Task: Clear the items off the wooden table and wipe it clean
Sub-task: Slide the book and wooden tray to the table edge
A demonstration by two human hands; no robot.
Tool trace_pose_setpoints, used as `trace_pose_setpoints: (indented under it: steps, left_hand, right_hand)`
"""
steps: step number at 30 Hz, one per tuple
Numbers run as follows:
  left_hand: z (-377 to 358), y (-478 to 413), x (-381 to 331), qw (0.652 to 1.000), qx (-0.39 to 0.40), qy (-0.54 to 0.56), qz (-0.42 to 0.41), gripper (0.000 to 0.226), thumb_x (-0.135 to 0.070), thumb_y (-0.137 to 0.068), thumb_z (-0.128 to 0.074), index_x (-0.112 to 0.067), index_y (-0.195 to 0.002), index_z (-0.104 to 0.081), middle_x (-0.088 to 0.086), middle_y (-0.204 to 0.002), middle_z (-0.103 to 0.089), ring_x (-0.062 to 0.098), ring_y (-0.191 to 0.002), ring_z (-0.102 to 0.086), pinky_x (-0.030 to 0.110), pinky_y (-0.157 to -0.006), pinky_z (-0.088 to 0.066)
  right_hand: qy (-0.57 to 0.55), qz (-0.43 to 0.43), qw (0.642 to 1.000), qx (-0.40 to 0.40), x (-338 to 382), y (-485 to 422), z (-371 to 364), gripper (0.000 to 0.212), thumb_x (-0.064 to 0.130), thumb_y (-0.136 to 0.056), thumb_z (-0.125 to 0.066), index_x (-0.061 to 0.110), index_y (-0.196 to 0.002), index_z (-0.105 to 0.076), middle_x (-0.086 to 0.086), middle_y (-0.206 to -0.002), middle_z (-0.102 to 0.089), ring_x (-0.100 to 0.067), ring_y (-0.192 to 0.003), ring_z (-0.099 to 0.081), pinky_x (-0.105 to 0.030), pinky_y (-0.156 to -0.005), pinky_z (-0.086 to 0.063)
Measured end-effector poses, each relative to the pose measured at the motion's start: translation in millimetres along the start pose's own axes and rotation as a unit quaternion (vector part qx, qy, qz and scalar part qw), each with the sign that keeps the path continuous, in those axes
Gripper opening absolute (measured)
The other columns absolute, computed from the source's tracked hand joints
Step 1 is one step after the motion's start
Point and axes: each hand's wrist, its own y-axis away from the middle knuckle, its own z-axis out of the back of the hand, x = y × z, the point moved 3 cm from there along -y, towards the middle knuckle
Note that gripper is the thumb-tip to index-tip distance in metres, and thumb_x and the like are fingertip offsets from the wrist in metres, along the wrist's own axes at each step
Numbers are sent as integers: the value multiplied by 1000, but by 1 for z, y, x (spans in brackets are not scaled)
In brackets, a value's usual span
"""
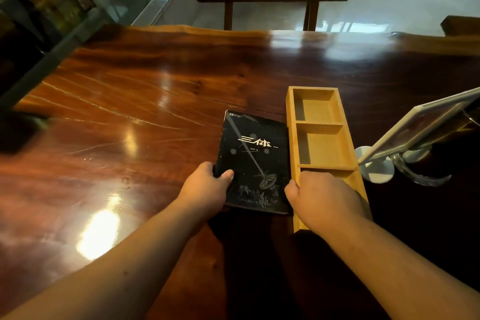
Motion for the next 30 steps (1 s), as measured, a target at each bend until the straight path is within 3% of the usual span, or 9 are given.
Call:
trace_pose_setpoints:
  steps: [2, 5, 9, 12, 19, 21, 25, 28, 30]
  left_hand:
    - [10, 4, 5, 996, 16, 82, -2, 18, -37, -100, -63, -25, -113, -62, 0, -101, -75, 20, -85, -75, 36, -63, -61]
    - [36, 10, 15, 991, 47, 121, -8, 13, -32, -100, -65, -26, -112, -66, 2, -99, -78, 22, -86, -77, 45, -74, -63]
    - [84, 22, 31, 984, 90, 155, -26, 14, -27, -102, -63, -25, -116, -67, -1, -97, -80, 20, -84, -77, 35, -65, -58]
    - [127, 31, 45, 982, 96, 154, -52, 13, -22, -103, -60, -20, -115, -66, -2, -84, -78, 13, -65, -72, 26, -51, -50]
    - [252, 32, 113, 988, 66, 131, -41, 12, -20, -103, -60, -15, -110, -69, 7, -79, -73, 21, -63, -60, 33, -54, -45]
    - [286, 30, 136, 990, 56, 124, -33, 12, -21, -102, -61, -18, -109, -70, 9, -80, -73, 20, -62, -60, 31, -52, -45]
    - [350, 27, 181, 989, 48, 141, -12, 10, -24, -100, -63, -24, -101, -73, 13, -78, -72, 22, -62, -59, 30, -52, -43]
    - [389, 24, 210, 986, 33, 165, 6, 11, -23, -100, -64, -17, -106, -71, 18, -81, -72, 22, -60, -60, 31, -51, -43]
    - [411, 24, 226, 983, 30, 179, 12, 13, -22, -100, -63, -14, -109, -69, 15, -82, -75, 18, -58, -63, 28, -49, -45]
  right_hand:
    - [16, -16, 1000, 9, 5, 0, 3, 40, 43, -104, -33, 21, -83, -58, 0, -74, -61, -16, -66, -59, -32, -59, -48]
    - [23, -43, 999, 17, 15, 5, 9, 41, 44, -104, -35, 18, -85, -61, -2, -77, -63, -19, -69, -62, -35, -63, -54]
    - [8, -77, 996, 40, 41, 13, 27, 41, 43, -104, -38, 15, -90, -65, -6, -82, -65, -22, -76, -64, -39, -71, -57]
    - [12, -87, 995, 40, 73, 16, 45, 44, 41, -104, -38, 10, -94, -67, -10, -86, -65, -25, -78, -63, -38, -73, -56]
    - [-4, -73, 997, -17, 181, -5, 78, 46, 41, -103, -37, 5, -102, -66, -14, -96, -62, -32, -92, -61, -40, -80, -53]
    - [-17, -61, 997, -33, 219, -17, 82, 44, 40, -102, -38, 5, -98, -65, -15, -98, -62, -34, -94, -60, -39, -75, -48]
    - [-5, -24, 998, -59, 308, -33, 86, 33, 22, -100, -42, 15, -70, -52, -13, -92, -59, -34, -87, -59, -35, -64, -47]
    - [-58, -20, 996, -72, 378, -42, 85, 28, 29, -94, -47, 10, -75, -57, -12, -81, -60, -29, -67, -54, -31, -49, -34]
    - [-93, -20, 992, -77, 425, -45, 80, 26, 30, -92, -50, 10, -77, -59, -11, -79, -61, -28, -64, -54, -31, -48, -32]
